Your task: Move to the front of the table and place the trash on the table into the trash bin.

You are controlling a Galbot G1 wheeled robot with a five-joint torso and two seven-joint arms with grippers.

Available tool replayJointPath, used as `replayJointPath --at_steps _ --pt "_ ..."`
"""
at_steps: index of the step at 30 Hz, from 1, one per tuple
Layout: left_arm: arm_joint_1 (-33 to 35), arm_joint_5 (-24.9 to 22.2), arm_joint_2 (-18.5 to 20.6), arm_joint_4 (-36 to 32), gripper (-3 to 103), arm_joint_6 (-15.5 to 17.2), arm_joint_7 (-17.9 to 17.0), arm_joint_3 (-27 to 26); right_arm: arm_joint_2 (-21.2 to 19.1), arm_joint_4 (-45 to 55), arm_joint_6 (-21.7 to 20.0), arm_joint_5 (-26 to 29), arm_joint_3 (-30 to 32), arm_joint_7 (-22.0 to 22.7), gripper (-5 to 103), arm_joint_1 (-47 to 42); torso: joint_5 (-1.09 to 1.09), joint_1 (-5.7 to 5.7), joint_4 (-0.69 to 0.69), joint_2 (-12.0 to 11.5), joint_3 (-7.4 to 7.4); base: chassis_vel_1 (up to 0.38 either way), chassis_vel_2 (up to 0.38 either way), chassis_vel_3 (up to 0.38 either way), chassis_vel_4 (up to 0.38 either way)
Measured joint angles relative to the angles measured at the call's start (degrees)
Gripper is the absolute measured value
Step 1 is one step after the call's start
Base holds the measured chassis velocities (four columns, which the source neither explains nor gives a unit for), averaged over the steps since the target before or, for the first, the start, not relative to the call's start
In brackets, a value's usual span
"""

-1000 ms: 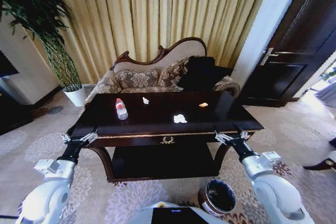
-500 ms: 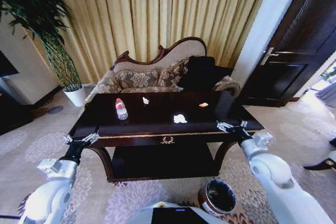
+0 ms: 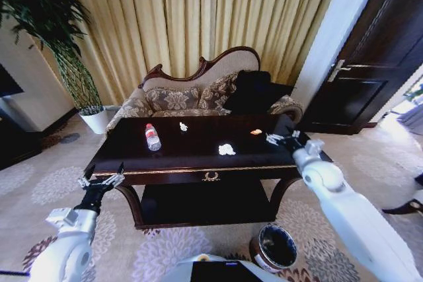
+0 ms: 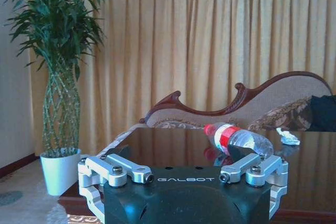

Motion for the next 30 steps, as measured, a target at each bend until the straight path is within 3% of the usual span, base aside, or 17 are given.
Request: replayJointPath --at_steps 5,12,22,30 --pt "1.1 -0.1 0.1 -0.9 100 0.1 -0.3 -1.1 1.4 -5.3 -3.9 3.0 -7.3 0.2 100 9.2 0.00 0.00 0.01 0.0 0.00 0.000 0.000 0.000 0.000" --pt "1.5 -1.1 0.3 -1.7 100 0.8 -0.9 -2.0 4.0 -11.2 -3.5 0.5 -11.6 0.0 100 15.0 -0.01 0.00 0.01 0.0 0.00 0.000 0.000 0.000 0.000" --pt "0.7 -1.1 -0.1 -1.1 100 0.8 -0.9 -2.0 3.8 -13.3 -5.1 -0.2 -12.5 3.9 100 15.5 0.00 0.00 -0.01 0.0 -0.01 0.000 0.000 0.000 0.000" --pt "0.2 -0.9 -0.3 -0.8 100 0.6 -0.9 -1.9 3.7 -14.6 -7.6 2.5 -11.5 8.3 100 15.7 0.00 0.00 0.01 0.0 -0.01 0.000 0.000 0.000 0.000"
